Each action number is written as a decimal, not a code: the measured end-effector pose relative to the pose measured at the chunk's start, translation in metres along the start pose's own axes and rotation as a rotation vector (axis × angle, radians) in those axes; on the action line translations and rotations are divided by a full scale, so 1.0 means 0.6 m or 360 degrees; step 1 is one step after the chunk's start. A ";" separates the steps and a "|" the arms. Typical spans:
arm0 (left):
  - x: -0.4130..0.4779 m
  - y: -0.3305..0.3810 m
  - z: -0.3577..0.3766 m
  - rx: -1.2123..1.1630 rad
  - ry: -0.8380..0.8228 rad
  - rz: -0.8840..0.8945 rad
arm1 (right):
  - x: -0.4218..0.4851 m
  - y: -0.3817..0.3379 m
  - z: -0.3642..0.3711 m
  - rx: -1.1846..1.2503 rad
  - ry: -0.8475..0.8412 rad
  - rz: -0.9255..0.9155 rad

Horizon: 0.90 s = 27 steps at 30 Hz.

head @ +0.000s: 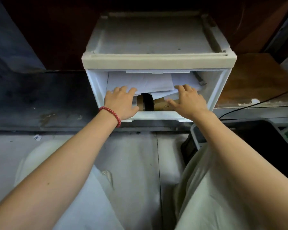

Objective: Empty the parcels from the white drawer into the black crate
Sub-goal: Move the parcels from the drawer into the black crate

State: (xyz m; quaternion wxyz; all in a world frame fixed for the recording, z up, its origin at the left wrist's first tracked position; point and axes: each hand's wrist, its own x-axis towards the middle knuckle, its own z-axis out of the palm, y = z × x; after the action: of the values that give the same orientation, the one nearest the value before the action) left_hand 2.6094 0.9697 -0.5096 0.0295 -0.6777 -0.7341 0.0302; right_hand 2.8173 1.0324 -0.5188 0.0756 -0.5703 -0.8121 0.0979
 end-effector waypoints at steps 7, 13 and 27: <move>0.069 -0.026 0.049 -0.0028 -0.0022 -0.0055 | 0.070 -0.026 0.060 -0.0061 0.0177 0.0120; 0.112 -0.076 0.086 -0.0175 0.0076 -0.0192 | 0.144 -0.013 0.086 0.0276 0.0507 0.0167; 0.144 -0.077 0.111 -0.0158 0.0265 -0.0226 | 0.202 -0.008 0.109 0.1085 0.0630 0.0181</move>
State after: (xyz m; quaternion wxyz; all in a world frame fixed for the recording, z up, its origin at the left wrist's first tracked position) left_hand 2.5511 1.0519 -0.5719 0.0589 -0.6249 -0.7758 -0.0648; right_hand 2.7565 1.1399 -0.5795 0.4100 -0.5644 -0.6699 0.2540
